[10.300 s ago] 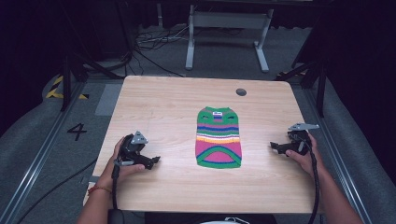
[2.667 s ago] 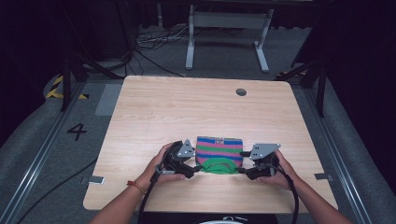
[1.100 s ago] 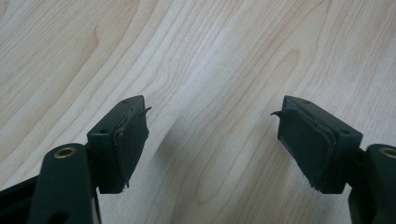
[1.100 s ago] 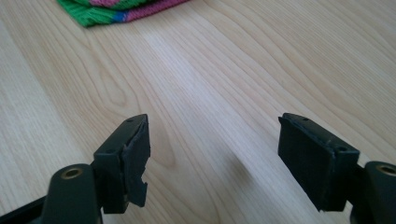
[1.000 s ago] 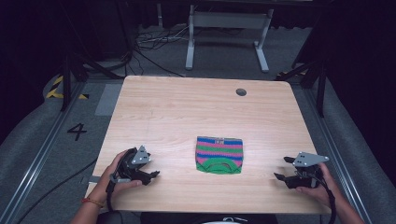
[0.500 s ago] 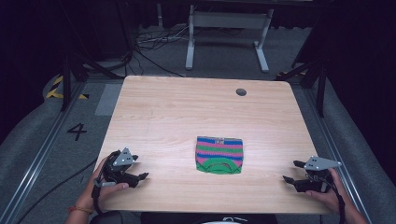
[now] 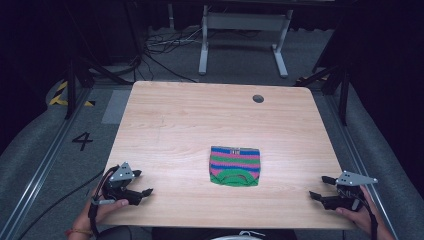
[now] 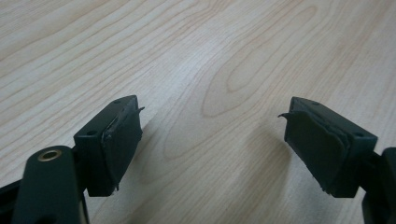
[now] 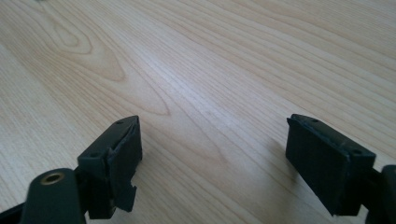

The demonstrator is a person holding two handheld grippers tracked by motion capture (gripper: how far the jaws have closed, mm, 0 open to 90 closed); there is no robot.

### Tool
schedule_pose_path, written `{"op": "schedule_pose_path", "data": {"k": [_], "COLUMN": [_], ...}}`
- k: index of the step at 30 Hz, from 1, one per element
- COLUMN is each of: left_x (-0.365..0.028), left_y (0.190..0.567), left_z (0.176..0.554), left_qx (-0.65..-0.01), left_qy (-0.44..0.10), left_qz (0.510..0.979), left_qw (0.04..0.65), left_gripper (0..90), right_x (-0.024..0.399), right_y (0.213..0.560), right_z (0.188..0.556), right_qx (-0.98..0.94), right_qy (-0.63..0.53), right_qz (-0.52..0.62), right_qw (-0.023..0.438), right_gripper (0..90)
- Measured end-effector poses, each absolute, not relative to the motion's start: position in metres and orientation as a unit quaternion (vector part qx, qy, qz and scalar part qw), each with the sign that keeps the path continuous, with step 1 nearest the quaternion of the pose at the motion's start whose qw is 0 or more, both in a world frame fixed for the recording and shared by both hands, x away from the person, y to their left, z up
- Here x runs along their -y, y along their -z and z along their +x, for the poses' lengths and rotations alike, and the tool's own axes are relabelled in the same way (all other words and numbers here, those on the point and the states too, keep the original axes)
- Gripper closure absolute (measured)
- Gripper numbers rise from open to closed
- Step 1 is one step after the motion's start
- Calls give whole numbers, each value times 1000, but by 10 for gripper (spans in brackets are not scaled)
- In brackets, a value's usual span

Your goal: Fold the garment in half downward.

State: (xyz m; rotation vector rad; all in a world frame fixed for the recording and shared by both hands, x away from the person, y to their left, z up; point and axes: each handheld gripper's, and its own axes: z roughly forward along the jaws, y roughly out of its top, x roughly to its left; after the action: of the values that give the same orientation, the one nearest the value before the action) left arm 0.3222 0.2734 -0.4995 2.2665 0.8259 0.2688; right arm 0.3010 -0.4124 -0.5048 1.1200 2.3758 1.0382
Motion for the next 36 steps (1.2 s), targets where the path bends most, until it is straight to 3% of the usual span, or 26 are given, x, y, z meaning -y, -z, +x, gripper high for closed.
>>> {"op": "schedule_pose_path", "data": {"k": [36], "left_x": [-270], "left_y": [500], "left_z": [320], "left_qx": [-341], "left_qy": [-114], "left_qz": [870], "left_qw": [338], "left_gripper": [123], "right_x": [414], "right_y": [505], "right_z": [301], "right_qx": [-831], "right_qy": [-360], "right_qz": [396], "right_qw": [156], "right_gripper": [160]}}
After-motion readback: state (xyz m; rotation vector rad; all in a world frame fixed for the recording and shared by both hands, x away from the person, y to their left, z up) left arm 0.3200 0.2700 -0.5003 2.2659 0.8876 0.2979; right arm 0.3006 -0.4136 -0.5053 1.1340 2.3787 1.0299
